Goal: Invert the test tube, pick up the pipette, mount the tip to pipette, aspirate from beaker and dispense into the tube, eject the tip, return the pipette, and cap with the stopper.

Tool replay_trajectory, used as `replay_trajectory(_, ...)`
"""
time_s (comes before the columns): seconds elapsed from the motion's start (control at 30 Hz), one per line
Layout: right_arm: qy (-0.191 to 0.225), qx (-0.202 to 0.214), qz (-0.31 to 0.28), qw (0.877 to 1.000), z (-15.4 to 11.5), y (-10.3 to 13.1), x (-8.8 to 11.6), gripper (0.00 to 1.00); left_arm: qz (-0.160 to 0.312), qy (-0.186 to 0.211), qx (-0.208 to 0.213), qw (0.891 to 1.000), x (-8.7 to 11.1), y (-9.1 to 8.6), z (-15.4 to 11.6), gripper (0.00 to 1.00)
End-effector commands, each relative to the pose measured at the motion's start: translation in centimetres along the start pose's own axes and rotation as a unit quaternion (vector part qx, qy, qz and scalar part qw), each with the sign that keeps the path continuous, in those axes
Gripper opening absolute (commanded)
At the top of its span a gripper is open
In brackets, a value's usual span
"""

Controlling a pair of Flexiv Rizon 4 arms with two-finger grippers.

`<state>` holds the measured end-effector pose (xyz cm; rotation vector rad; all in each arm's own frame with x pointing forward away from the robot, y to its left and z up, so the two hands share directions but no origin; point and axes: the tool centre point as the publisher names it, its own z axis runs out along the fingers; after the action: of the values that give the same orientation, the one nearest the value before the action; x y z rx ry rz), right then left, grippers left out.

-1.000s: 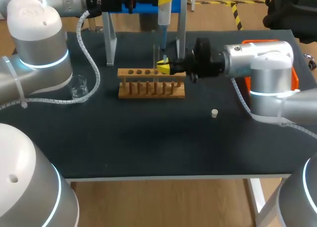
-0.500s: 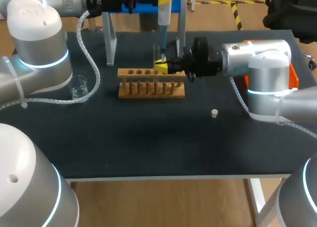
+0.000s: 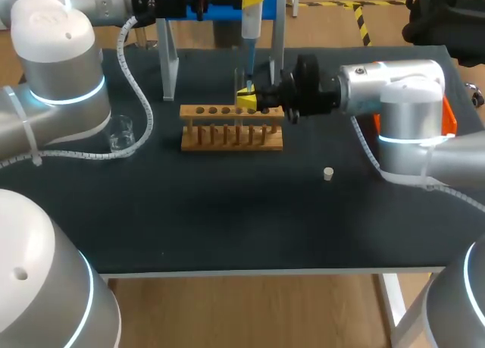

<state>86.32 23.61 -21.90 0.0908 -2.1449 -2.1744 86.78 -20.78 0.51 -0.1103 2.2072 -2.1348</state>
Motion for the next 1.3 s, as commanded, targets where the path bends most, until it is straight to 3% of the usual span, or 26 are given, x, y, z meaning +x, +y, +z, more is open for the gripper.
replay_trajectory(0.03, 0.002, 0.0, -0.001, 1.0, 0.0, 0.1, -0.1, 0.0, 0.0, -0.001, 0.002, 1.0, 0.0, 0.0, 0.0, 0.0)
replay_trajectory(1.3, 0.005, -0.008, -0.015, 1.0, -0.2, 1.6, 0.0, 0.0, 0.0, -0.001, 0.002, 1.0, 0.0, 0.0, 0.0, 0.0)
